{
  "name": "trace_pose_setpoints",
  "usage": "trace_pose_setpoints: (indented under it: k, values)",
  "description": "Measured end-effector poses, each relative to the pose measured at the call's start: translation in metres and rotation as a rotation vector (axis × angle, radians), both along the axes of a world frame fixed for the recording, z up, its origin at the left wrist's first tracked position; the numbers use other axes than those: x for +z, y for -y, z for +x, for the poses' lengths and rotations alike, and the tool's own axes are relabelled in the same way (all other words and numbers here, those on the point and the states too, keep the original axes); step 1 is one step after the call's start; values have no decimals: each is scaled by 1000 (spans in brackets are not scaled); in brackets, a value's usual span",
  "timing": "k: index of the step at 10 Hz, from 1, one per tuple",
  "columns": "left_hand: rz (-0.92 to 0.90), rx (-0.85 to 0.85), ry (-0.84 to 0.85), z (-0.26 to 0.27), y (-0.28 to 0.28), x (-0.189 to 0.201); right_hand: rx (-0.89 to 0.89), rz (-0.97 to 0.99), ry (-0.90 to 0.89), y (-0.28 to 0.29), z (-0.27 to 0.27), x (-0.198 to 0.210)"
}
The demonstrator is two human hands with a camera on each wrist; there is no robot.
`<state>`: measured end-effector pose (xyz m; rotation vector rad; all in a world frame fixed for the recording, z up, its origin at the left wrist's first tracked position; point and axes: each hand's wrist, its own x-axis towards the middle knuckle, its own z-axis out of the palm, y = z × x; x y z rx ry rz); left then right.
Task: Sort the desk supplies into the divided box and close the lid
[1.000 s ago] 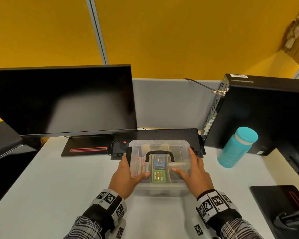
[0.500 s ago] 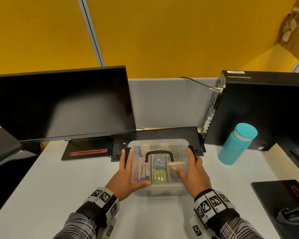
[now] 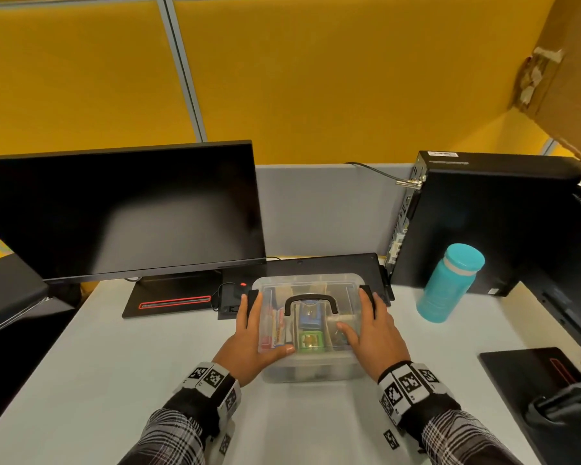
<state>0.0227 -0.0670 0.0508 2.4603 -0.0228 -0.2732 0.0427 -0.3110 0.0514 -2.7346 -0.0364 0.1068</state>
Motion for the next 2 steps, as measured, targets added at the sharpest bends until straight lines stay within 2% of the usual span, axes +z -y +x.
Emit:
trace_pose_setpoints:
  k: [1,2]
  values:
    - [-232,53,51,-16,-6,-7,116,-32,144,-12,-18,5]
    - [-293,153,-56,-49,-27,-27,312,22,230,-28,-59,6]
